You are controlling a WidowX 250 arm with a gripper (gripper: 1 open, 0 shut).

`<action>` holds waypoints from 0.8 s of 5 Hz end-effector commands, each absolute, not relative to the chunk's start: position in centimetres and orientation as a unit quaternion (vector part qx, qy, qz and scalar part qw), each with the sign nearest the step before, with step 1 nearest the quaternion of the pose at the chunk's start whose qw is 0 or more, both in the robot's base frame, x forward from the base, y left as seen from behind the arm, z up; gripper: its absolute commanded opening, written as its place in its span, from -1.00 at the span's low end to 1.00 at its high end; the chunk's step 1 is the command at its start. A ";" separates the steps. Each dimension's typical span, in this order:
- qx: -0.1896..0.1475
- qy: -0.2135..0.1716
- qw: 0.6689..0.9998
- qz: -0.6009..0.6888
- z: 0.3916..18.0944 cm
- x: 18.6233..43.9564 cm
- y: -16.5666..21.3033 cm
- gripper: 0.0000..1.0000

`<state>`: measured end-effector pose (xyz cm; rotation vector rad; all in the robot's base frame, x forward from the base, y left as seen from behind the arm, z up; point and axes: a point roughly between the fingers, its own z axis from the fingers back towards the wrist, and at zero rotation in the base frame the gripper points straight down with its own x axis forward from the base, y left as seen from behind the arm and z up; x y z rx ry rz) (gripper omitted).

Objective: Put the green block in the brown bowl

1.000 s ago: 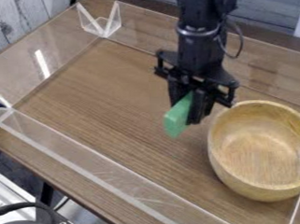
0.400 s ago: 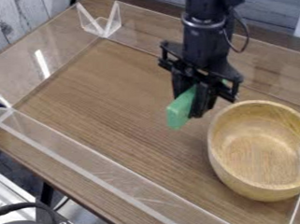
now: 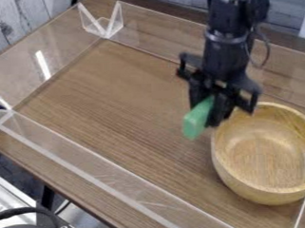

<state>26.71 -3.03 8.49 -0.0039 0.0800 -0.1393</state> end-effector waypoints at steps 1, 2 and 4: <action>0.004 0.007 0.997 -0.072 12.5 29.0 -2.4 -1.00; 0.004 0.011 0.994 -0.105 9.6 28.2 -2.7 -1.00; 0.001 -0.014 0.990 -0.142 8.8 28.4 -3.0 -1.00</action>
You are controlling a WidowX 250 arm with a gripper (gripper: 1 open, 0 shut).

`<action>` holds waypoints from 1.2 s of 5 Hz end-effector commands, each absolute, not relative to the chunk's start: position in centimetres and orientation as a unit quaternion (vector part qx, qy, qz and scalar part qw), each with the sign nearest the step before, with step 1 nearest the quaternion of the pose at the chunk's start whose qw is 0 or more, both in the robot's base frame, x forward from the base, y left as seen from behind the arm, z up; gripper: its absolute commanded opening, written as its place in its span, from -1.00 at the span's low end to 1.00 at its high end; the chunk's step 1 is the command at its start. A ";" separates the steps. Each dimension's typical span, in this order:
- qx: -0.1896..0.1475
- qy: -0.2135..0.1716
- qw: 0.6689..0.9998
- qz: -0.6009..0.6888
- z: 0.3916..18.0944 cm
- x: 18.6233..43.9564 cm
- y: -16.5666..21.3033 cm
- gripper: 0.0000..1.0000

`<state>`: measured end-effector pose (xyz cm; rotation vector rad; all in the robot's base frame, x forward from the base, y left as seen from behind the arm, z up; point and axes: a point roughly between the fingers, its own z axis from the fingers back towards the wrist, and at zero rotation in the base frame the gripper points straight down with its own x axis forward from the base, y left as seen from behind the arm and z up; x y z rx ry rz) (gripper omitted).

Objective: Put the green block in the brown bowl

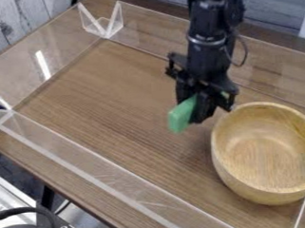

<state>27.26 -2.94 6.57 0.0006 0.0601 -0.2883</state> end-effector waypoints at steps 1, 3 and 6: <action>-0.005 -0.025 0.988 -0.155 8.8 28.8 -3.3 -1.00; -0.013 -0.023 0.985 -0.172 8.7 29.9 -4.0 -1.00; -0.030 -0.020 0.978 -0.204 8.1 29.3 -5.9 -1.00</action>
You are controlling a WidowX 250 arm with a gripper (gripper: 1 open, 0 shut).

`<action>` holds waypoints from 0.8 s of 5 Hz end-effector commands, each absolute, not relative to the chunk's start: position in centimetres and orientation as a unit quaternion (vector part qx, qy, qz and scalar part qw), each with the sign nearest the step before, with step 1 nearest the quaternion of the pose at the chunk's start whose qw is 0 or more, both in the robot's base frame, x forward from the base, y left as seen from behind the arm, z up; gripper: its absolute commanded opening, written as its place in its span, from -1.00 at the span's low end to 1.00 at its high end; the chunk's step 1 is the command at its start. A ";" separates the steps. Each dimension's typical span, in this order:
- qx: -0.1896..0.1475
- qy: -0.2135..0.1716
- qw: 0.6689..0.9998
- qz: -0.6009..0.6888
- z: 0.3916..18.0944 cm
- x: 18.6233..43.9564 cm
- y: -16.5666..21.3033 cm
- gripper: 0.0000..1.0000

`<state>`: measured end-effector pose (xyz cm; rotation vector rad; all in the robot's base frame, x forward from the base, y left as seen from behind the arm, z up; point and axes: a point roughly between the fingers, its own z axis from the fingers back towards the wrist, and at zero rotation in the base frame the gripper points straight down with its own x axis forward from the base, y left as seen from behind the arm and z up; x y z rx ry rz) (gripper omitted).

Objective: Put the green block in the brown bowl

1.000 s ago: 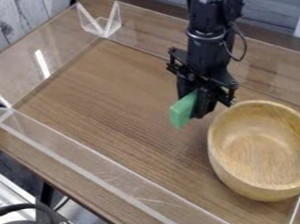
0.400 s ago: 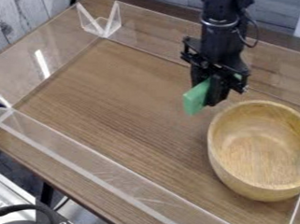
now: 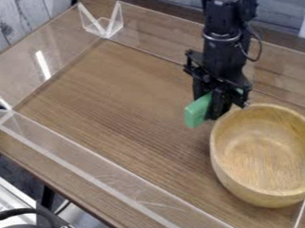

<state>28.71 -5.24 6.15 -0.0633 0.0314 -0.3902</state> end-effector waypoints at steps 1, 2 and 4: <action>-0.029 -0.026 0.975 -0.218 8.4 28.3 -6.7 -1.00; -0.037 -0.033 0.970 -0.236 9.3 28.5 -7.5 -1.00; -0.050 -0.043 0.969 -0.239 9.9 28.3 -10.2 -1.00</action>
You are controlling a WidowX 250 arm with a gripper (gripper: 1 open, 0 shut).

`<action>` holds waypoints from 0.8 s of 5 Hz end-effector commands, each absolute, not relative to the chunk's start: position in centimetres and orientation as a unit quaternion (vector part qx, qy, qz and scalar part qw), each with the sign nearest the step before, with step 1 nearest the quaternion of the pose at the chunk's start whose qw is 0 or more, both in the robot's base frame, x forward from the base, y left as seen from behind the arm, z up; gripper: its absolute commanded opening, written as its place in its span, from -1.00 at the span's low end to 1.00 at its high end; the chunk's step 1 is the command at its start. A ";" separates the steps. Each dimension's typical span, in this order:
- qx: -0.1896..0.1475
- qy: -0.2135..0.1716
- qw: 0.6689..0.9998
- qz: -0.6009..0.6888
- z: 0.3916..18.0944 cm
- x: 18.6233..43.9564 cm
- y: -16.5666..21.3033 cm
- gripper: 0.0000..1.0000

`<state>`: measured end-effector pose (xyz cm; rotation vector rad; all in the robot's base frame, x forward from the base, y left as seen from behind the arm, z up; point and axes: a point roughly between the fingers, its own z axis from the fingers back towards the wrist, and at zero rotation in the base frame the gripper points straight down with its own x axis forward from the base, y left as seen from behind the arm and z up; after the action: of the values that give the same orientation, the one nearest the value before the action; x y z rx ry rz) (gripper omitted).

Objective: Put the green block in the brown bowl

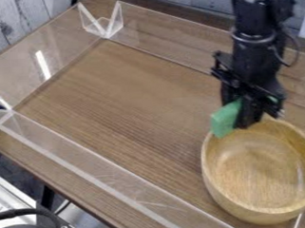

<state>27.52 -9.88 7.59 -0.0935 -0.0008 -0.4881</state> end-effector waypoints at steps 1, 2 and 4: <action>-0.057 -0.043 0.972 -0.223 9.2 27.6 -12.4 -1.00; -0.063 -0.037 0.971 -0.228 8.0 27.6 -13.7 -1.00; -0.075 -0.020 0.970 -0.232 6.1 28.2 -13.6 -1.00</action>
<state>27.54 -13.51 5.33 -0.1451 -0.0103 -0.4700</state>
